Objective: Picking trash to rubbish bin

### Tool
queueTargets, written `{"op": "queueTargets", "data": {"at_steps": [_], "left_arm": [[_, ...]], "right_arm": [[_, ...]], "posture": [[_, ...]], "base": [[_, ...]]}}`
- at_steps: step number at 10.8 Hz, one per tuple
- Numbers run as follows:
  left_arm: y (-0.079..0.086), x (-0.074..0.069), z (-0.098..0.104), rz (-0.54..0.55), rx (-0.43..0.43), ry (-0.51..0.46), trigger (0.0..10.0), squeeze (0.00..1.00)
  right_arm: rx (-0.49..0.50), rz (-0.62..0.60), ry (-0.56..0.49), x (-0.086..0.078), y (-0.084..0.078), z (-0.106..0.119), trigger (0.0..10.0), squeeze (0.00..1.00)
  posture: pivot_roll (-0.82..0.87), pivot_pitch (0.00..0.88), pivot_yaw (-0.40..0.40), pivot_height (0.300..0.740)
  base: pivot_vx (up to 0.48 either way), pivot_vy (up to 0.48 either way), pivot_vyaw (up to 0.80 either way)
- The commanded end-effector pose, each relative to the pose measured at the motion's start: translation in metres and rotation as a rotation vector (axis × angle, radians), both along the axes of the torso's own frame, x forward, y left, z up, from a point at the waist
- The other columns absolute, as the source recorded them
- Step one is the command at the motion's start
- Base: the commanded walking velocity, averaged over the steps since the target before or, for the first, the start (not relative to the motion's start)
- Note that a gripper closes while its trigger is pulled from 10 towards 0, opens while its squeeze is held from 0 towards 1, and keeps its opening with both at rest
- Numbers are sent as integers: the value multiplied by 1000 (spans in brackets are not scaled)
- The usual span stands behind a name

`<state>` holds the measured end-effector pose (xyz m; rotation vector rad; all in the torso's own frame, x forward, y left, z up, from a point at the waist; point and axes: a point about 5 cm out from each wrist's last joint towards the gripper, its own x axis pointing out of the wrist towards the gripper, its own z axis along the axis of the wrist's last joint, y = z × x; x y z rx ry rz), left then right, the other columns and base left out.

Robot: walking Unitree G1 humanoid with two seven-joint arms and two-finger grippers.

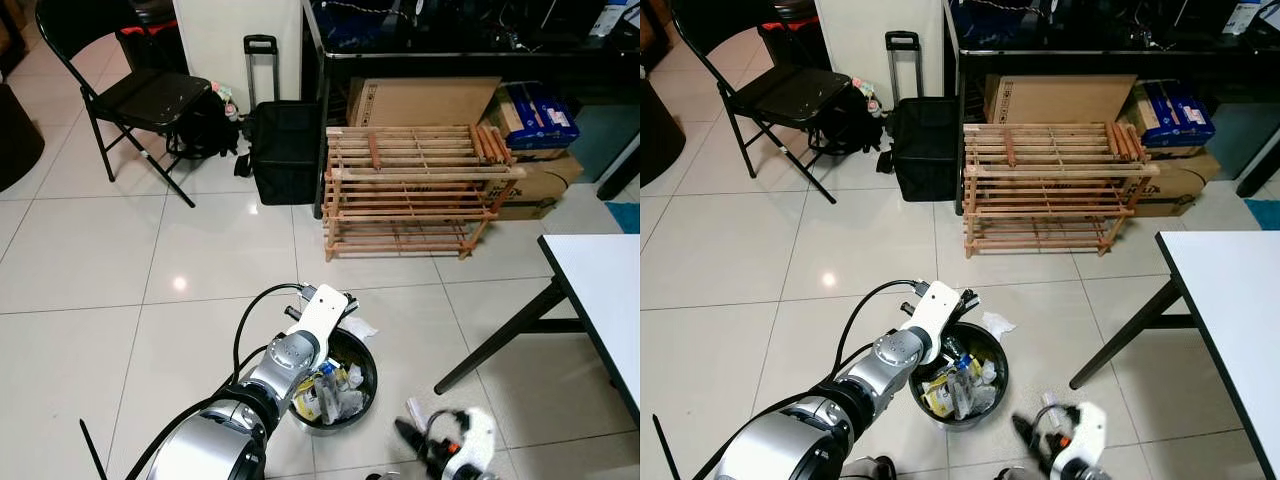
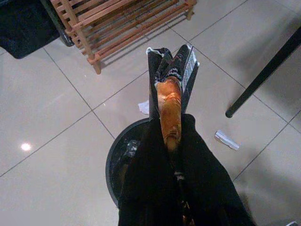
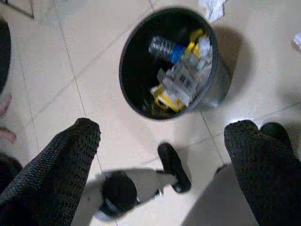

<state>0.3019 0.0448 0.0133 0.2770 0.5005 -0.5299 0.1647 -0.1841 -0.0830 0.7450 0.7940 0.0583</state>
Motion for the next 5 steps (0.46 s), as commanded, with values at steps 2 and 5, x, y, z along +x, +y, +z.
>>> {"op": "queueTargets", "data": {"at_steps": [2,5], "left_arm": [[-18,-5,2,-48,-21,7,10000,0],[-17,-4,2,-47,-20,5,10000,0]], "right_arm": [[3,-65,-29,5,-8,4,10000,0],[22,-106,-43,8,-10,5,10000,0]], "posture": [[-106,104,-18,740],[-105,102,-17,740]], "base": [[0,0,0],[0,0,0]]}}
